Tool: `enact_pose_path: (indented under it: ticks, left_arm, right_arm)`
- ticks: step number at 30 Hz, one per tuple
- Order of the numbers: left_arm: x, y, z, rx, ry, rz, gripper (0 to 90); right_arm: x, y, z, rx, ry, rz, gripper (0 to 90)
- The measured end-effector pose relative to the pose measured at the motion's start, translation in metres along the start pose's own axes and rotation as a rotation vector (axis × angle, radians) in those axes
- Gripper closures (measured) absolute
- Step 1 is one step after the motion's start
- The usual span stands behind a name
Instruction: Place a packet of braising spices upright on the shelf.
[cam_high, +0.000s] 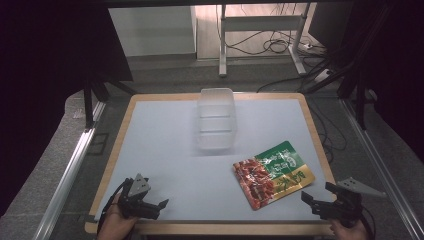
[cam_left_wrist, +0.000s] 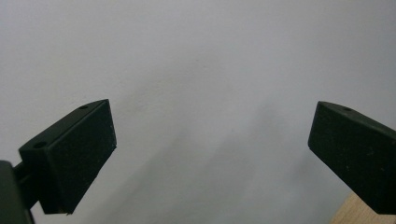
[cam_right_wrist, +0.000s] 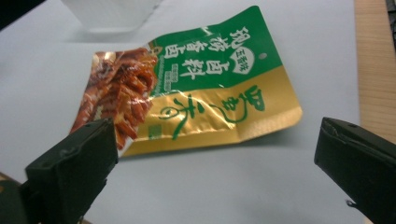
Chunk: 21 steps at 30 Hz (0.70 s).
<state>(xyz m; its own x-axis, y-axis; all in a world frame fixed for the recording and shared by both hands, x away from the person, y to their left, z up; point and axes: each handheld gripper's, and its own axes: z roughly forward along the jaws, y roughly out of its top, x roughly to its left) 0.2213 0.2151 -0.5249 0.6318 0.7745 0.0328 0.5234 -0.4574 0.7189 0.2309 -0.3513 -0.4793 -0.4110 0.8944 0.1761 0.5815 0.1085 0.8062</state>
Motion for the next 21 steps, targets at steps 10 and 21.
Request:
enact_pose_path:
  ticks: [10,21]
  left_arm:
    - [-0.0005,0.0003,0.0004,0.008,0.000,0.007,1.0]
    - [-0.0009,0.0003,0.0006,0.006,-0.001,0.008,1.0]
  right_arm:
    - [-0.0049,-0.0067,0.0027,-0.012,-0.005,-0.023,0.0]
    - [-0.0029,-0.0075,0.0042,-0.009,-0.026,-0.075,0.0]
